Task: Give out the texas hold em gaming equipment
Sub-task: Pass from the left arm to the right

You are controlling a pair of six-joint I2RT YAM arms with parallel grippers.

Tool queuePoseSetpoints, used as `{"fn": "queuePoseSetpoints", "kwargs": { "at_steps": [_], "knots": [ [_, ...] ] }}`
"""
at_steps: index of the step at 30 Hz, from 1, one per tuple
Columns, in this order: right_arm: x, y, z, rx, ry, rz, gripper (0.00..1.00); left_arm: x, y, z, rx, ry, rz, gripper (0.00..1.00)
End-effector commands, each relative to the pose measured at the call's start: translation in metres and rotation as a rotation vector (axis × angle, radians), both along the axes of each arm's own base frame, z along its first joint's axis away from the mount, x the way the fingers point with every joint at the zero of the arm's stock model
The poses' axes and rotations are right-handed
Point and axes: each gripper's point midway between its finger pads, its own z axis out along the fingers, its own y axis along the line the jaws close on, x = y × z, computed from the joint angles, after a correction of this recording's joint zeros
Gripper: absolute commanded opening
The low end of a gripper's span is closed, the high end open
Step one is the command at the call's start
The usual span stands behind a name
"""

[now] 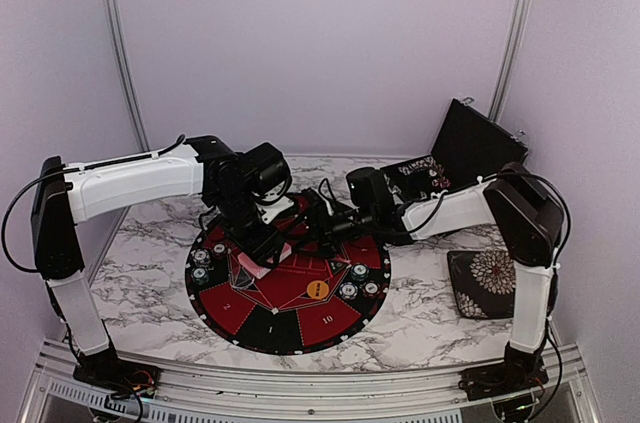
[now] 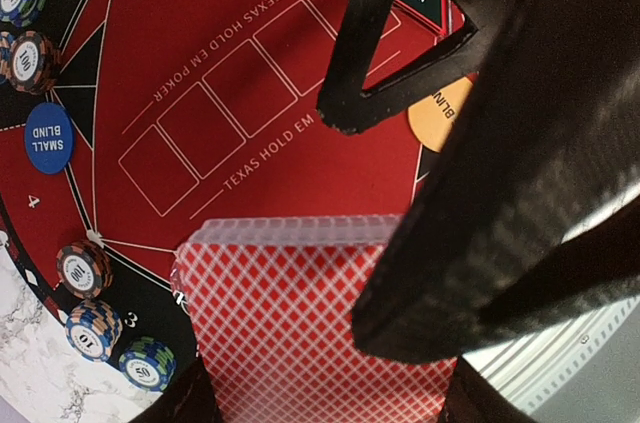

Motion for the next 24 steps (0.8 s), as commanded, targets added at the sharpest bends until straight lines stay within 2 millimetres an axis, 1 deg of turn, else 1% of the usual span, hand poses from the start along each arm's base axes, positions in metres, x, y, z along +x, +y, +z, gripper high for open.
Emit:
{"fn": "queuePoseSetpoints", "kwargs": {
  "at_steps": [1,12,19,24],
  "knots": [
    [-0.005,0.011,0.002,0.031,0.0,0.029,0.78,-0.003,-0.007,0.007,-0.009,0.005,-0.03,0.52],
    [-0.014,0.026,0.003,0.056,0.011,0.073,0.76,-0.003,-0.009,0.008,-0.011,-0.002,-0.039,0.52],
    [-0.013,0.026,-0.006,0.036,0.023,0.067,0.73,-0.002,-0.009,0.013,-0.017,-0.018,-0.041,0.51],
    [-0.006,0.019,-0.01,0.016,0.024,0.038,0.71,0.0,-0.008,0.015,-0.016,-0.029,-0.041,0.51]
  ]
}}
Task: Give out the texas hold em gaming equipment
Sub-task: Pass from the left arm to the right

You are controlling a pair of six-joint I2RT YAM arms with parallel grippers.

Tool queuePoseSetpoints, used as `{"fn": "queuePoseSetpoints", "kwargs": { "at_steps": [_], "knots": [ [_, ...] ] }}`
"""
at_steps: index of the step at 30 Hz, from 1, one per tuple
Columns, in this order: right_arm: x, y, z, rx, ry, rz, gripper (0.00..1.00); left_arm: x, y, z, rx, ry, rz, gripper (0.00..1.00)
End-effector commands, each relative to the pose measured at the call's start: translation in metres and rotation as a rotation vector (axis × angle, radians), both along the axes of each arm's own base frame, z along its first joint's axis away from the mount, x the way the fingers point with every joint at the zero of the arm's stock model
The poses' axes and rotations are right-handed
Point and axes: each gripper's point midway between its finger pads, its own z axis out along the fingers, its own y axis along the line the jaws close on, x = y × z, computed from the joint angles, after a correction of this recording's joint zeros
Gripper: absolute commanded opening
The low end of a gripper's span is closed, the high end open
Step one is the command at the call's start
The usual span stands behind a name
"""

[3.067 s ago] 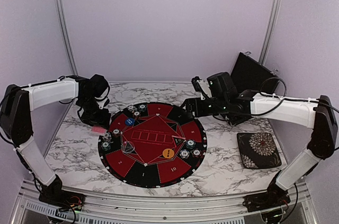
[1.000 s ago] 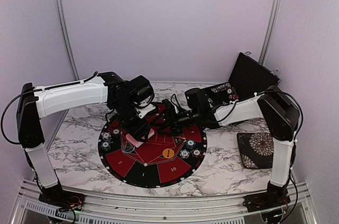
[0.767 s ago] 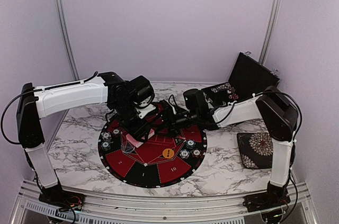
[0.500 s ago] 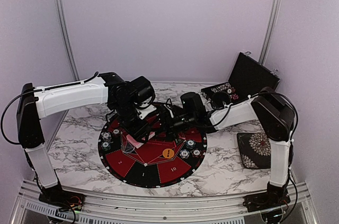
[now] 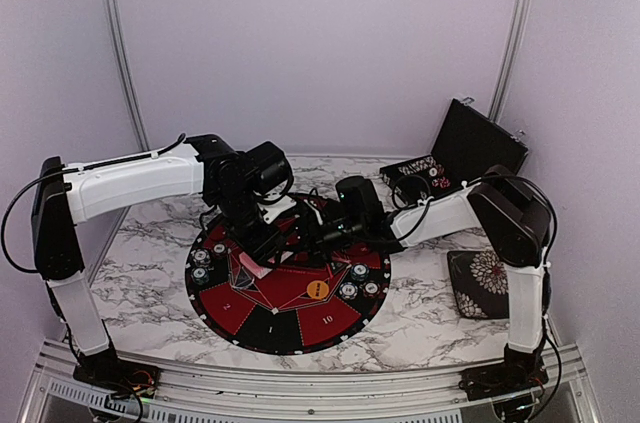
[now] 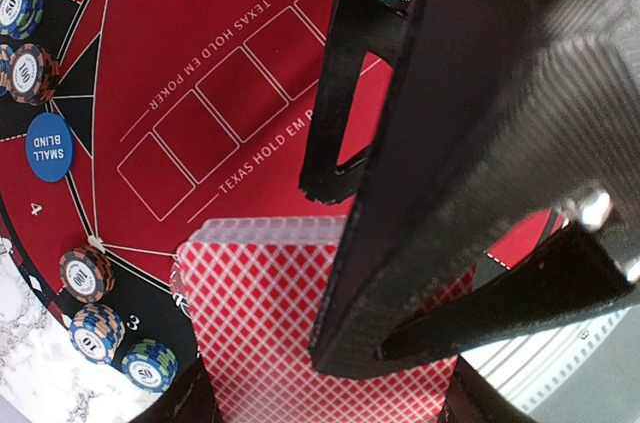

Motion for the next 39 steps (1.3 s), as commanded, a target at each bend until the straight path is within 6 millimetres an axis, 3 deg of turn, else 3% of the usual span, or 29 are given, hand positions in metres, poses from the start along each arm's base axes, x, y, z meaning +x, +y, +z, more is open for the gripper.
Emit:
{"fn": "queuePoseSetpoints", "kwargs": {
  "at_steps": [1,21,31,39],
  "knots": [
    [0.012,-0.001,0.004,0.001,-0.02,-0.028,0.71,0.002,-0.004,0.012,-0.014,-0.022,-0.017,0.51],
    [0.024,-0.02,0.01,-0.001,-0.036,-0.081,0.69,0.002,-0.003,0.007,-0.001,-0.018,-0.015,0.51],
    [0.009,-0.008,0.042,0.086,-0.076,-0.031,0.73,0.0,-0.003,0.004,0.003,-0.006,-0.017,0.51],
    [-0.001,0.005,0.034,0.077,-0.063,-0.001,0.74,0.001,-0.004,0.006,-0.003,-0.01,-0.017,0.51]
  ]
}}
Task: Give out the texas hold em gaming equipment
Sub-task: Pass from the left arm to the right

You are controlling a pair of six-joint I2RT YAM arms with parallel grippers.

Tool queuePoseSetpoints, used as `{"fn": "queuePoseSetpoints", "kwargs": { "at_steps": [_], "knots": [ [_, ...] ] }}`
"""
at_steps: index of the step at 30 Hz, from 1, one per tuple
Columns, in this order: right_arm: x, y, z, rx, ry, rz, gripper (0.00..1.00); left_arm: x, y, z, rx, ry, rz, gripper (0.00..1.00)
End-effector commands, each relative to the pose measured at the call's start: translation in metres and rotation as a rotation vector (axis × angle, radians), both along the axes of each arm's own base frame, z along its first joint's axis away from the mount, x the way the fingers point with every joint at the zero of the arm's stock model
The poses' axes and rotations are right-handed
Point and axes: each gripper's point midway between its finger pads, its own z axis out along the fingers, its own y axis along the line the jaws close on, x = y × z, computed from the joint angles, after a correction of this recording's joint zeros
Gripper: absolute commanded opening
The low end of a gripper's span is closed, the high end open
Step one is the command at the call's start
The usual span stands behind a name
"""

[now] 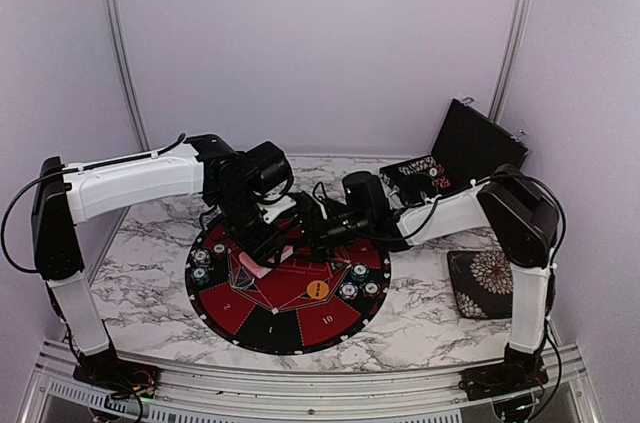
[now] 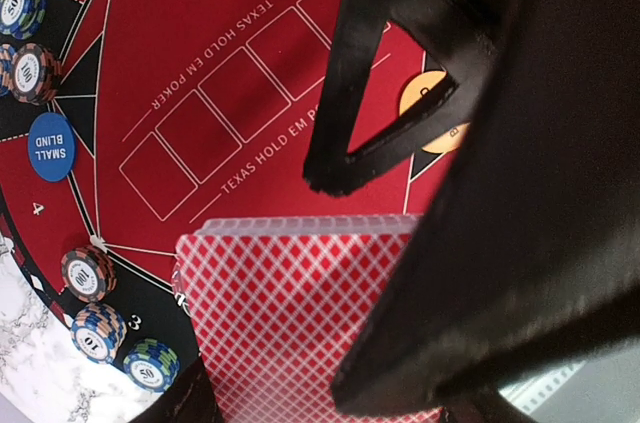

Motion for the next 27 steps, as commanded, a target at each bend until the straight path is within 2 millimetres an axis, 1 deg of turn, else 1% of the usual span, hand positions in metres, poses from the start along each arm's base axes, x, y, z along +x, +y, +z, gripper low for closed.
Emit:
{"fn": "queuePoseSetpoints", "kwargs": {
  "at_steps": [1,6,13,15,21,27],
  "knots": [
    [-0.005,0.014,0.014,0.041,-0.032,0.028,0.74,0.0,-0.004,0.007,-0.006,-0.009,-0.017,0.51],
    [-0.007,0.018,0.009,0.038,-0.02,0.038,0.73,0.0,-0.004,0.008,-0.007,-0.011,-0.017,0.51],
    [0.001,0.012,-0.007,0.002,0.005,0.006,0.67,0.001,-0.004,0.011,-0.012,-0.021,-0.016,0.51],
    [0.003,0.009,-0.007,0.001,0.005,-0.006,0.65,0.001,-0.004,0.012,-0.014,-0.022,-0.018,0.51],
    [0.011,0.002,-0.007,-0.017,-0.005,-0.036,0.63,0.001,-0.003,0.013,-0.016,-0.025,-0.017,0.51],
    [0.013,-0.002,-0.009,-0.029,-0.003,-0.047,0.62,0.002,-0.004,0.014,-0.017,-0.029,-0.017,0.51]
  ]
}}
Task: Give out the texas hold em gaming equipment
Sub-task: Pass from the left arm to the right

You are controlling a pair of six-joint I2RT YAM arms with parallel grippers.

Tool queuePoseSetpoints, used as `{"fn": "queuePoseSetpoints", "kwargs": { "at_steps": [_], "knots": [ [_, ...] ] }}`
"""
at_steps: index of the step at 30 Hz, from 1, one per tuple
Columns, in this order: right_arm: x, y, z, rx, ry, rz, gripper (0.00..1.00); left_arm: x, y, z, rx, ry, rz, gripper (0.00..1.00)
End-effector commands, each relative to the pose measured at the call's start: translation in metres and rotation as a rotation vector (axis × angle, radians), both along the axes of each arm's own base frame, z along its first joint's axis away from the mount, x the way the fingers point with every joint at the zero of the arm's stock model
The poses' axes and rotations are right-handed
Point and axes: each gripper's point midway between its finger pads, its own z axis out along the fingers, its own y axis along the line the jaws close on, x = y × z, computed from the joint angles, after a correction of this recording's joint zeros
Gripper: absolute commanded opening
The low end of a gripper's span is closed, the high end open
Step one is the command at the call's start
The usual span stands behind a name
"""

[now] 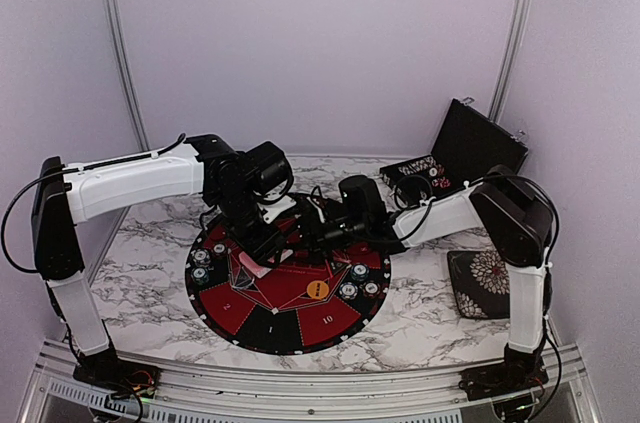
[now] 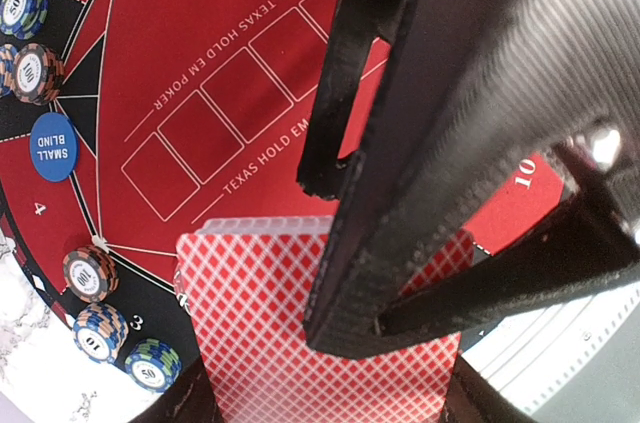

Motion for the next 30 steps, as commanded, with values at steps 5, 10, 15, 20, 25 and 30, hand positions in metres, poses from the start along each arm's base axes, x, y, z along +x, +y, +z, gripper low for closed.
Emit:
{"fn": "queuePoseSetpoints", "kwargs": {
  "at_steps": [5,10,15,20,25,30],
  "knots": [
    [0.011,-0.009,0.0,-0.027,-0.02,-0.046,0.61,0.001,-0.004,0.014,-0.018,-0.028,-0.018,0.51],
    [0.014,-0.015,0.0,-0.035,-0.025,-0.058,0.6,0.002,-0.003,0.015,-0.019,-0.031,-0.018,0.51],
    [0.016,-0.018,-0.001,-0.041,-0.026,-0.065,0.6,0.002,-0.003,0.015,-0.018,-0.03,-0.017,0.51],
    [0.015,-0.017,0.008,-0.022,-0.038,-0.059,0.6,0.001,-0.003,0.013,-0.014,-0.027,-0.018,0.51],
    [0.007,-0.005,0.031,0.035,-0.069,-0.024,0.64,0.001,-0.003,0.011,-0.014,-0.023,-0.019,0.51],
    [-0.003,0.012,0.029,0.036,-0.068,0.016,0.65,0.001,-0.004,0.012,-0.015,-0.024,-0.02,0.51]
  ]
}}
